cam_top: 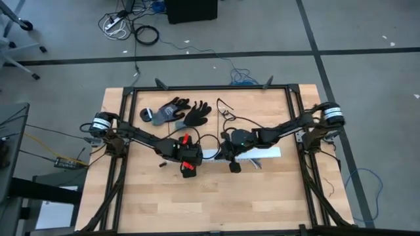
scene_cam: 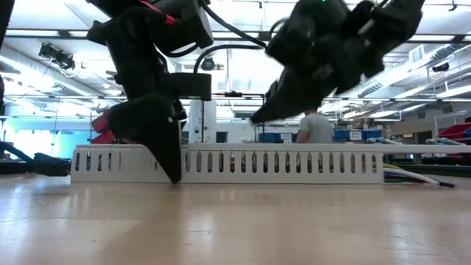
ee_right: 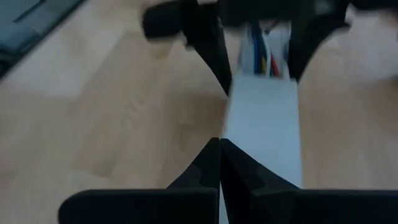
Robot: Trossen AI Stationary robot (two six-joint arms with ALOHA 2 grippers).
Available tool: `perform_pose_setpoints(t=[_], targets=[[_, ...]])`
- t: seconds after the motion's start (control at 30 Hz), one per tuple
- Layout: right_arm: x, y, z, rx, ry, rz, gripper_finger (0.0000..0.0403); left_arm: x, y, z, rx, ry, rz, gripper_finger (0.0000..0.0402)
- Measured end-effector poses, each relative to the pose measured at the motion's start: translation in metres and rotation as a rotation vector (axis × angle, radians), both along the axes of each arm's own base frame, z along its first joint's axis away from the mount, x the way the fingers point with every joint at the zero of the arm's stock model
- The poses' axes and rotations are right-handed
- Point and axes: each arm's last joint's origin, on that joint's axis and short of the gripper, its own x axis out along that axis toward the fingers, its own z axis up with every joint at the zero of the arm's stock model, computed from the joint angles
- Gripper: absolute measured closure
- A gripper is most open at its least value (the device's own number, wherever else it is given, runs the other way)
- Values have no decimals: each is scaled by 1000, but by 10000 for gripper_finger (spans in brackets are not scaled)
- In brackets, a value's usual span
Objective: Ziptie cables
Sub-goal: Close the white cable duct
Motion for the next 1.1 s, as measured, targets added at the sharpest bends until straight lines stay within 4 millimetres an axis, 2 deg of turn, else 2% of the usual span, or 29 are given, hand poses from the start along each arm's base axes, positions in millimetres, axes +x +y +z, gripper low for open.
perform_pose_setpoints(t=[0.13, 0.27, 0.4, 0.5, 0.6, 0.73, 0.9, 1.0, 1.1], targets=[[-10, -1, 24, 1, -9, -11, 396, 0, 0, 0, -12, -9, 41, 149], [-16, -1, 38, -61, -53, 25, 356, 0, 0, 0, -17, -11, 54, 149], [-20, -3, 42, -51, -35, 52, 287, 0, 0, 0, -19, -10, 55, 149], [-29, -11, 33, 24, 122, -11, 219, -1, 0, 0, -20, -8, 58, 149], [-37, -17, 25, 91, 270, -156, 151, -1, 0, 0, -19, 1, 51, 149], [-44, -18, 34, 136, 406, -230, 93, -1, 0, 0, -18, 4, 48, 149], [-50, -15, 52, 64, 592, -266, 78, -2, 0, 0, -18, 8, 45, 149], [-53, -9, 57, -51, 629, -239, 85, -2, 0, 0, -15, 10, 35, 149], [-56, -7, 57, -82, 650, -217, 90, -1, 0, 0, -11, 8, 24, 149]])
